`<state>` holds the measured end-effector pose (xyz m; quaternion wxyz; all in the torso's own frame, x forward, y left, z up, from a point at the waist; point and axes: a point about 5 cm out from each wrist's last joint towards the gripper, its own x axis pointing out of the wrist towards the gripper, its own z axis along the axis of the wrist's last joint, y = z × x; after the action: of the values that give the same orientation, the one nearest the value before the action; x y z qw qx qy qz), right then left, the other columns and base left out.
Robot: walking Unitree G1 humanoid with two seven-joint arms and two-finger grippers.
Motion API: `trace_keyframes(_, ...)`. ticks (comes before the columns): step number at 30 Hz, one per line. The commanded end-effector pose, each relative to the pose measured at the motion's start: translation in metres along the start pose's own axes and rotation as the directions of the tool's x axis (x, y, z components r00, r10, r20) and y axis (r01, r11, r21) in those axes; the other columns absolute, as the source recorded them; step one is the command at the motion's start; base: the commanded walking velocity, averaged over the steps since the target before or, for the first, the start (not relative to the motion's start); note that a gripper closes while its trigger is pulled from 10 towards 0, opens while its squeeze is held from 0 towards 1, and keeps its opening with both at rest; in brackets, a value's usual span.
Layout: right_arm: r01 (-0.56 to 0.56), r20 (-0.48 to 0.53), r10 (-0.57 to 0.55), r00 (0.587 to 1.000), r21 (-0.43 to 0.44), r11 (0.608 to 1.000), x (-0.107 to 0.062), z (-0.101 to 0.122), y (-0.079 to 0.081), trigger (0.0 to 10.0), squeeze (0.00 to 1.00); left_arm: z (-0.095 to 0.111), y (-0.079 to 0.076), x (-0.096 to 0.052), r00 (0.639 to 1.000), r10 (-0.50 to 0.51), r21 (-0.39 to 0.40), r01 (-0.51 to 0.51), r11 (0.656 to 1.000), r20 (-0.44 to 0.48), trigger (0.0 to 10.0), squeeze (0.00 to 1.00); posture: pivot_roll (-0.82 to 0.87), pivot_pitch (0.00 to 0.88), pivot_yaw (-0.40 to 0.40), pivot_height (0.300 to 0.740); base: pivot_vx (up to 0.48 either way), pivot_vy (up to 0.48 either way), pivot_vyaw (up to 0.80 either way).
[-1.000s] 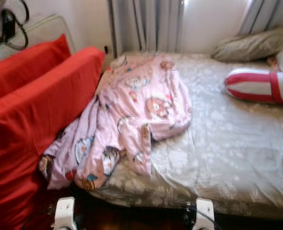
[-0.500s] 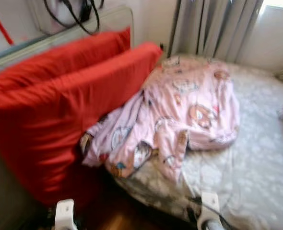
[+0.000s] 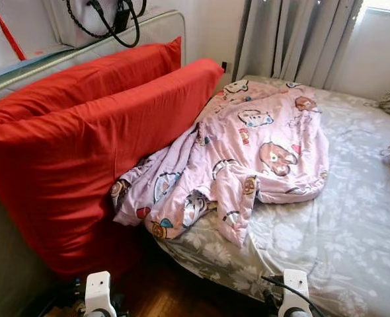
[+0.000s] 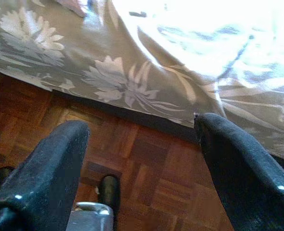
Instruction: Clean up the room
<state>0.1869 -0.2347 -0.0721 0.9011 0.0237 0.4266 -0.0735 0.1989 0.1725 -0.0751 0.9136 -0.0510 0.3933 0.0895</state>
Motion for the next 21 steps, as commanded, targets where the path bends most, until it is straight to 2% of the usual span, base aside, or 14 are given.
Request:
trace_keyframes(1,-0.005,0.011,0.004,1.000,0.014,1.000,0.000,0.002,0.001,10.0,0.00,-0.003,0.001,0.000,1.000,-0.007,0.024,0.008,1.000,-0.017,10.0,0.00,-0.03,0.000,0.005,0.740,0.000,0.000,0.00)
trace_keyframes(7,-0.010,0.019,0.010,1.000,0.027,1.000,0.001,0.002,0.008,10.0,0.00,-0.004,0.006,-0.001,1.000,-0.007,0.023,0.008,1.000,-0.018,10.0,0.00,-0.03,0.000,0.016,0.740,0.000,0.000,0.66)
trace_keyframes(10,-0.012,0.014,0.012,1.000,0.026,1.000,0.002,0.000,0.012,10.0,0.00,-0.005,0.009,-0.001,1.000,0.005,0.021,-0.005,1.000,-0.017,10.0,0.00,-0.03,0.000,0.020,0.740,0.242,0.000,0.76)
trace_keyframes(13,-0.005,0.017,0.004,1.000,0.051,0.999,0.002,0.001,0.014,10.0,0.00,-0.005,0.014,-0.002,1.000,0.015,0.019,-0.015,1.000,-0.019,10.0,0.00,-0.04,0.000,0.024,0.740,0.242,0.000,0.00)
trace_keyframes(21,-0.005,0.015,0.004,1.000,0.039,0.999,0.002,0.001,0.013,10.0,0.00,-0.007,0.015,-0.002,0.999,0.022,0.011,-0.022,1.000,-0.023,10.0,0.00,-0.03,0.000,0.019,0.740,0.243,0.000,0.00)
